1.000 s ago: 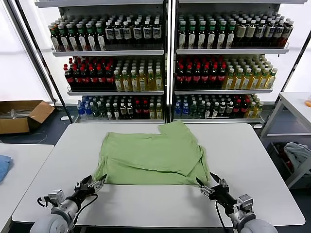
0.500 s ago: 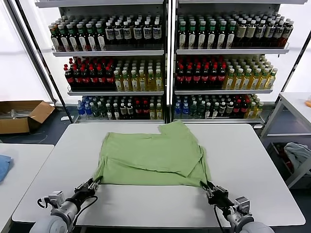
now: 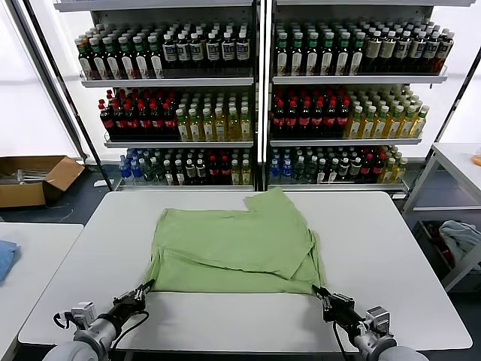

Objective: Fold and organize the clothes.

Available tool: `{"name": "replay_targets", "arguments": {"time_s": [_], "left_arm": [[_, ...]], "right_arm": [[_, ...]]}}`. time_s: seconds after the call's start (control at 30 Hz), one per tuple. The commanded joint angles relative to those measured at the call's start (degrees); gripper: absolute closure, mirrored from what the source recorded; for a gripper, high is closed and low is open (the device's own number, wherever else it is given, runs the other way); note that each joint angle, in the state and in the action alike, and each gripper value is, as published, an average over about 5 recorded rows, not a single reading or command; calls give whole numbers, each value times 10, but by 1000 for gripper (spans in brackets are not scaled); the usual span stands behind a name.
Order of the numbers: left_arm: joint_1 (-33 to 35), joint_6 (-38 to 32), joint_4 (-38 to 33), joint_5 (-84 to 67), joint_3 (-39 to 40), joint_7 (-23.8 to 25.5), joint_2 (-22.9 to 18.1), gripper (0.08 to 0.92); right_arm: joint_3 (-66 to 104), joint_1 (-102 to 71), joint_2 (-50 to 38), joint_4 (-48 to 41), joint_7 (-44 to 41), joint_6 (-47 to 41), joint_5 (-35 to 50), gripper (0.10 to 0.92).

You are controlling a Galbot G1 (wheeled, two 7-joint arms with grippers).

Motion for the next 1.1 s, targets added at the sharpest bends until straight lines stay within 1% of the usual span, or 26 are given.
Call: {"name": "replay_targets", "arguments": {"time_s": [0.03,0.3,0.43,0.6,0.77,0.87,0.9,0.97,1.1], "left_arm": [[93,3,-79,9,-38,5,-9,910],[200,3,-151,12,-77,-3,-26,910],[239,4,-179,13,-82,-8,-37,910],[267,12,-203,10,-80,-11,-45,909],[269,19,-219,12,-90,-14,-44,906],[268,21,-227,9,-107,-16,-42,881],[266,22,-230,7,-114,-16,-40,864],[261,22,-235,1,-128,-17,-36,805],[236,23,-231,-13,-151,-16,-20,692]], "right_arm": [[24,-80,-7,73,0,-17,2,920],[55,-189,3,129,-4,-13,-19,920],[62,-222,5,142,-5,-10,-25,920],[66,-238,8,150,-4,-13,-32,920],[72,-235,1,155,-7,-9,-27,911],[82,-227,-2,161,-9,2,-12,862],[88,-222,-4,164,-10,7,0,828],[102,-203,-11,168,-12,16,32,776],[117,-125,-43,158,-11,21,93,647]]}}
